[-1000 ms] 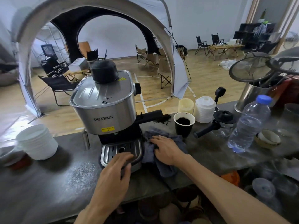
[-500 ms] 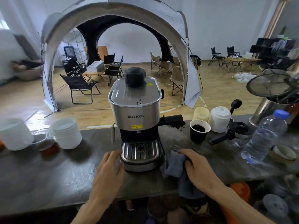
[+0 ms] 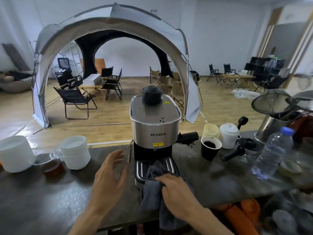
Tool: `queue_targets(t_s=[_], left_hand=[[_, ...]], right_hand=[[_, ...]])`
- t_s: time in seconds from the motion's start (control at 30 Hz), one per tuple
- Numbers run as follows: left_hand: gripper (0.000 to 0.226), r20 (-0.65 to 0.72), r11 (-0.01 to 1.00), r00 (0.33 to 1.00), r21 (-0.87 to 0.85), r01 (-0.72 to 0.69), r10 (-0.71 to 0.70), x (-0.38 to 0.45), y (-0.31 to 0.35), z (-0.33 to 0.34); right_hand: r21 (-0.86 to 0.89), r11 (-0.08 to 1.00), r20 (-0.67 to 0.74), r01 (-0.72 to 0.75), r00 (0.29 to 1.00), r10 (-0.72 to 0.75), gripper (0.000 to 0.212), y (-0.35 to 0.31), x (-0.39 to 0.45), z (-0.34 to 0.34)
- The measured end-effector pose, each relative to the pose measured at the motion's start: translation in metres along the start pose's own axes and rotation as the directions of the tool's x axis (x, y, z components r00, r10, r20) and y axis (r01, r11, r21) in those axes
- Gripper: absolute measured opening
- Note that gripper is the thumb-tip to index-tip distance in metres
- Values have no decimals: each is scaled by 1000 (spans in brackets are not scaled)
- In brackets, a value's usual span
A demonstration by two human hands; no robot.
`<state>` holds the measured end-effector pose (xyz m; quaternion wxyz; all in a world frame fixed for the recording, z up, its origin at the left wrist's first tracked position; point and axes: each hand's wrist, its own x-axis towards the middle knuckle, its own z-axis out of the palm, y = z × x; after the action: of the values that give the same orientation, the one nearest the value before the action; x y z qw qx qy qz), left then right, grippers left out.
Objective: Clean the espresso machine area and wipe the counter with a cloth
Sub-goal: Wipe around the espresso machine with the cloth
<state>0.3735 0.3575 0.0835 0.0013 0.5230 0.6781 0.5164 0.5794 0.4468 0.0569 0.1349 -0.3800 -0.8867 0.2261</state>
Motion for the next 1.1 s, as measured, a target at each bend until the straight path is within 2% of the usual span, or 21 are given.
queue_targets(t_s=[0.07, 0.17, 0.23, 0.3, 0.37, 0.43, 0.53, 0.6, 0.63, 0.7, 0.73, 0.87, 0.97, 1.1], left_hand=[[52, 2, 996, 998, -56, -66, 66, 11, 11, -5], [68, 8, 991, 996, -100, -91, 92, 34, 27, -9], [85, 37, 988, 989, -61, -141, 144, 53, 36, -11], [100, 95, 966, 964, 50, -256, 250, 72, 41, -13], [107, 154, 927, 936, 161, -339, 315, 89, 42, -13], [101, 201, 905, 921, 204, -372, 333, 98, 42, -10], [94, 218, 926, 921, 130, -355, 323, 99, 38, -6], [93, 232, 930, 911, 59, -362, 340, 98, 32, -6], [93, 240, 928, 905, 37, -370, 351, 98, 29, -6], [91, 245, 921, 894, 11, -389, 375, 98, 27, -8], [90, 244, 919, 891, 0, -394, 382, 98, 28, -9], [94, 257, 920, 886, -41, -389, 386, 95, 31, -9], [101, 262, 915, 883, -3, -403, 389, 93, 34, -10], [93, 243, 902, 879, 38, -431, 410, 92, 38, -13]], right_hand=[[138, 990, -71, 15, 997, -5, 47, -12, -21, -28], [155, 978, -326, 142, 942, -85, 43, -39, -50, -90], [131, 964, -481, 230, 865, -141, 40, -63, -61, -141], [40, 956, -619, 292, 758, -206, 39, -85, -59, -189], [-23, 943, -680, 332, 686, -258, 42, -101, -41, -219], [-13, 945, -665, 328, 702, -253, 47, -110, -11, -227], [-7, 973, -491, 229, 847, -203, 59, -109, 29, -204], [-122, 981, -308, 152, 934, -183, 71, -99, 40, -179], [-226, 964, -250, 139, 948, -195, 79, -94, 43, -168], [-399, 908, -233, 132, 943, -239, 88, -84, 47, -158], [-431, 893, -248, 133, 933, -259, 88, -82, 49, -156], [-338, 920, -342, 199, 884, -317, 70, -76, 53, -146], [-273, 931, -460, 241, 817, -347, 53, -78, 51, -136], [-248, 930, -549, 272, 751, -367, 46, -87, 51, -128]])
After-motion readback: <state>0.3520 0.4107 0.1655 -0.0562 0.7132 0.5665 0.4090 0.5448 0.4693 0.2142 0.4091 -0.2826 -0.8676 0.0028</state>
